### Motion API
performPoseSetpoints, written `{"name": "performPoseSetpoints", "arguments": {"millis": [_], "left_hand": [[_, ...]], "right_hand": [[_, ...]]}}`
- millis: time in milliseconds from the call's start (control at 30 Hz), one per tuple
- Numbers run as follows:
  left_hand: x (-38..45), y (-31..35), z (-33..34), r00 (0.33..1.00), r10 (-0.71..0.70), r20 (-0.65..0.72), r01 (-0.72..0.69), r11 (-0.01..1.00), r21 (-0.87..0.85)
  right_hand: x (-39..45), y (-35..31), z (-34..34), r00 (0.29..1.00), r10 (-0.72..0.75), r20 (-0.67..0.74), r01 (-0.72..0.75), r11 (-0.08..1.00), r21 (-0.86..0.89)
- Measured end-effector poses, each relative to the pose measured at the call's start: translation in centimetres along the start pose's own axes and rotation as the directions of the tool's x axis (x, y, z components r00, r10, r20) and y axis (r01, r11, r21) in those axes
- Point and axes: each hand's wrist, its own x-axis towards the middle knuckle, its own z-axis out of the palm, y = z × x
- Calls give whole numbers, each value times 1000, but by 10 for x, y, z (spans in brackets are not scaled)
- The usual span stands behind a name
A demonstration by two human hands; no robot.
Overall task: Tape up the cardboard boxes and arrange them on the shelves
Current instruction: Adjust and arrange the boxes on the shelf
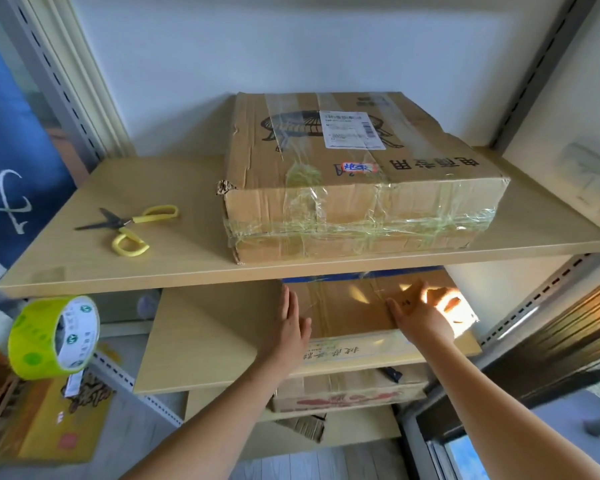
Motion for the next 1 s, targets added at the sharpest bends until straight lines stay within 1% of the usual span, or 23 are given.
{"name": "performPoseSetpoints", "arguments": {"millis": [67,133,200,233,333,400,500,600,667,700,767,833,867,933,967,1000], "left_hand": [[-11,-4,-8,999,30,-30,-27,993,115],[-21,-10,-20,997,38,-64,-26,985,173],[-29,-22,-27,996,-4,-93,21,983,180],[-35,-28,-30,994,-19,-108,39,981,190],[-54,-53,-43,979,-116,-166,143,977,159],[-66,-80,-53,958,-180,-223,215,966,146],[-79,-127,-66,926,-218,-307,280,944,172],[-89,-156,-85,942,-276,-194,297,951,90],[-103,-158,-97,948,-259,-186,263,965,1],[-113,-157,-101,943,-261,-206,248,965,-89],[-136,-148,-110,907,-315,-278,225,923,-313],[-156,-146,-120,826,-410,-387,204,857,-472],[-163,-146,-128,777,-460,-430,219,837,-501],[-176,-154,-146,682,-496,-538,267,853,-448],[-181,-155,-157,646,-492,-584,289,865,-410],[-185,-157,-167,611,-497,-616,316,867,-386]], "right_hand": [[-5,-2,5,999,-4,-46,2,999,-33],[-14,-10,10,999,13,-51,-17,996,-85],[-27,-23,18,999,49,2,-49,992,-114],[-35,-31,23,999,42,12,-40,992,-117],[-62,-61,40,999,-24,24,26,995,-101],[-86,-89,50,996,-60,68,68,989,-129],[-121,-128,61,979,-121,163,146,977,-154],[-133,-145,64,952,-195,234,233,962,-144],[-141,-150,57,922,-239,305,289,949,-129],[-148,-153,53,903,-273,332,328,937,-120],[-168,-162,45,849,-406,339,454,888,-75],[-191,-178,43,769,-579,271,587,808,59],[-202,-188,40,727,-650,222,630,760,159],[-222,-214,33,649,-753,108,681,639,358],[-230,-228,27,625,-778,62,684,585,435],[-239,-241,19,618,-785,36,666,547,507]]}}
